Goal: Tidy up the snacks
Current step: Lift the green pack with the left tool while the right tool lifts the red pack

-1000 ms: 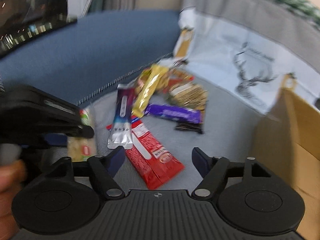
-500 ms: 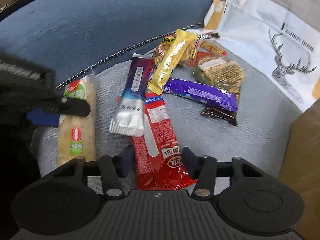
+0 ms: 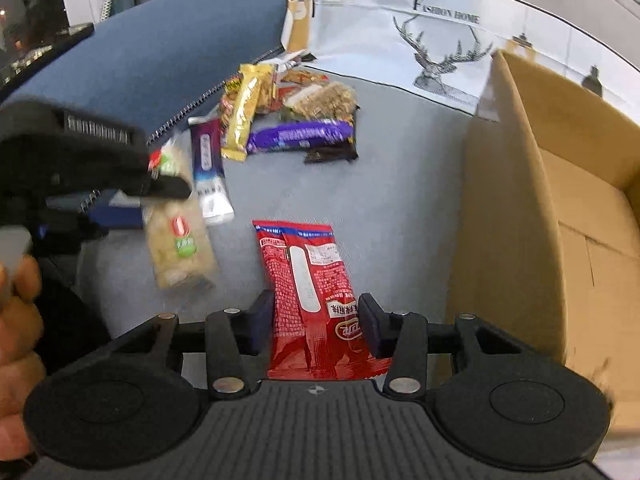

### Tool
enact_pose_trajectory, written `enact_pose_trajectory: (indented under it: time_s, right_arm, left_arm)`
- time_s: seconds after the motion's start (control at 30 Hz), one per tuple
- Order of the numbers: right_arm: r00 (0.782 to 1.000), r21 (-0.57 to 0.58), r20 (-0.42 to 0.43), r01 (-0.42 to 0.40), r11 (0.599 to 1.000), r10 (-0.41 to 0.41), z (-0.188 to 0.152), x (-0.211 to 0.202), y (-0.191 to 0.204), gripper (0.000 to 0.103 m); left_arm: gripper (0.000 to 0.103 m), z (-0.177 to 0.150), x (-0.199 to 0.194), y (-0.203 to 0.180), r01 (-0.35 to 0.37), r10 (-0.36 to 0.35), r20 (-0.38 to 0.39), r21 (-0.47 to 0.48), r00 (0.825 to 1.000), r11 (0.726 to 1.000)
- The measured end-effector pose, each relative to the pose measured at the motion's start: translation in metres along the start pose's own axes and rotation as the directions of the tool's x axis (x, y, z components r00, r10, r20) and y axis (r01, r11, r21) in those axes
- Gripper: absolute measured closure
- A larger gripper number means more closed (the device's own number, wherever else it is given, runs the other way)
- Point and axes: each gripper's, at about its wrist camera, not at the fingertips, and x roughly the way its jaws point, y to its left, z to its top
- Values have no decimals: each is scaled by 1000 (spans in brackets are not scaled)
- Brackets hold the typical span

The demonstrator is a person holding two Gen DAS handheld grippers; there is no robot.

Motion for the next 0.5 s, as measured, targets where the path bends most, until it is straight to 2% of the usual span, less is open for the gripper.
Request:
enact_pose_trajectory:
  time_s: [0.1, 0.17, 0.23, 0.37, 0.43, 0.5]
  right_arm:
    - [1000, 39, -11, -7, 999, 7, -9, 7, -2, 55]
    - [1000, 29, -9, -14, 999, 15, -14, 10, -1, 54]
    - [999, 11, -5, -38, 999, 38, -19, 11, -3, 51]
    - [999, -31, 13, -51, 998, 52, -18, 9, 0, 48]
    - [998, -18, 11, -61, 998, 61, -15, 9, -1, 43]
    - [998, -14, 6, -62, 998, 62, -15, 11, -2, 40]
  left_arm:
    - [63, 0, 6, -4, 28, -26, -85, 22, 996, 999]
    - [63, 6, 13, -9, 17, -9, -149, 52, 989, 999]
    - [64, 10, 17, -18, 5, 19, -183, 126, 983, 992]
    - [65, 8, 14, -34, 75, -15, -214, 275, 977, 959]
    - [65, -4, 16, -32, 74, -11, -202, 306, 979, 949]
    - [65, -9, 13, -30, 73, -19, -182, 298, 983, 952]
